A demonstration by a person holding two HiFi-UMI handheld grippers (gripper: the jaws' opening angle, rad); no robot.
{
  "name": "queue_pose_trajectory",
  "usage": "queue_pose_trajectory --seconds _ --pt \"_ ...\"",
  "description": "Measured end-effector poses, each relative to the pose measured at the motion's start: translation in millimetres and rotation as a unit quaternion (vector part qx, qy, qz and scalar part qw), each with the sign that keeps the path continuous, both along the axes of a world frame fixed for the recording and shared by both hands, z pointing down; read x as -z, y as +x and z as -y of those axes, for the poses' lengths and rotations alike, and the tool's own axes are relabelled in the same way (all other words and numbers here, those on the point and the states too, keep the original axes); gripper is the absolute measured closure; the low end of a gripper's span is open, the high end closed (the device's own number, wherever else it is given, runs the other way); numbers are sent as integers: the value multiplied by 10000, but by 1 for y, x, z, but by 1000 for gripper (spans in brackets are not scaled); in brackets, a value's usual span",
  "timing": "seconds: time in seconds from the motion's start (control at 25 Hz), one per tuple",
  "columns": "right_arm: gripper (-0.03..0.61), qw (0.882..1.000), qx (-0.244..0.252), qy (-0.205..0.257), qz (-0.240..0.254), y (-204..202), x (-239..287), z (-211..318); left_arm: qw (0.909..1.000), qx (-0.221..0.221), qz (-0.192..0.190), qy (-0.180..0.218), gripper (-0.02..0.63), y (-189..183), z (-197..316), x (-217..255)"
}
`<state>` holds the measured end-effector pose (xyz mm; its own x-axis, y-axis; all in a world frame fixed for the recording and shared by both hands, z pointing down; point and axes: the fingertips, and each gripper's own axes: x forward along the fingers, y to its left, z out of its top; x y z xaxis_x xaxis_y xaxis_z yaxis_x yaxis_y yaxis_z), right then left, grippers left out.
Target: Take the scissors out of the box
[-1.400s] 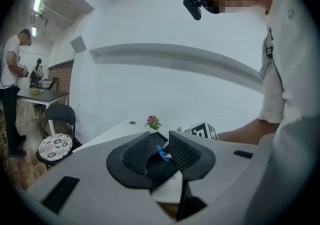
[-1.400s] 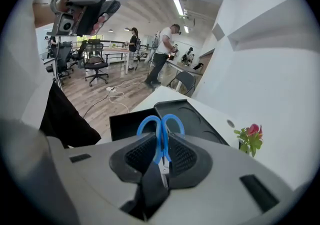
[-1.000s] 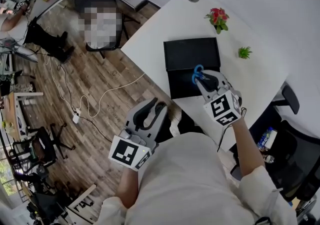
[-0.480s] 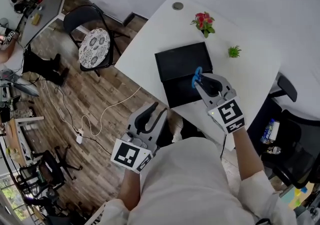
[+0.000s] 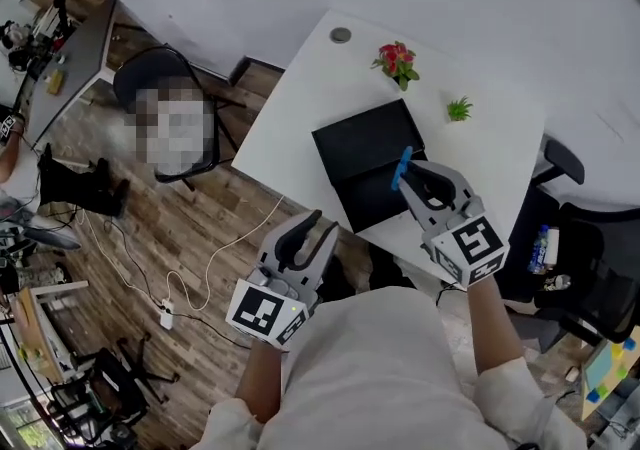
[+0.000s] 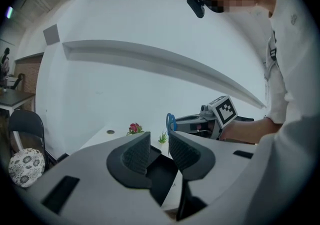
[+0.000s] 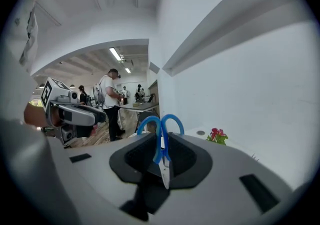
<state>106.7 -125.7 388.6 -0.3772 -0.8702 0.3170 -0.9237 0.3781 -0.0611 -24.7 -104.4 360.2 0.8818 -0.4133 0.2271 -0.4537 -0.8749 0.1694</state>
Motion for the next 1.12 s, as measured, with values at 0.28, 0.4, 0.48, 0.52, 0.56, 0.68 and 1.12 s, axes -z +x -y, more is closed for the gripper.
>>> queue_pose_trajectory --seconds 0.28,0.4,0.48,0.52,0.56,0.68,1.12 --pt "495 9978 -532 206 350 -17 27 -13 9990 -407 -182 20 493 -17 13 5" --pt "494 9963 -716 293 375 -25 40 -20 9980 -585 -232 34 495 -23 18 8" --pt "494 9949 -834 373 428 -30 48 -24 9972 -692 -259 68 499 -26 22 10" --pt "494 9941 -882 410 473 -33 51 -26 9969 -734 -270 82 503 -28 23 11" --pt "494 9933 -925 444 523 -37 54 -28 9966 -769 -280 93 505 -30 23 11" --pt "494 9910 -1041 543 642 -49 61 -35 9958 -861 -288 115 509 -38 23 11" --pt "494 9855 -1261 690 901 -89 69 -56 9931 -1115 -293 195 549 -65 16 9"
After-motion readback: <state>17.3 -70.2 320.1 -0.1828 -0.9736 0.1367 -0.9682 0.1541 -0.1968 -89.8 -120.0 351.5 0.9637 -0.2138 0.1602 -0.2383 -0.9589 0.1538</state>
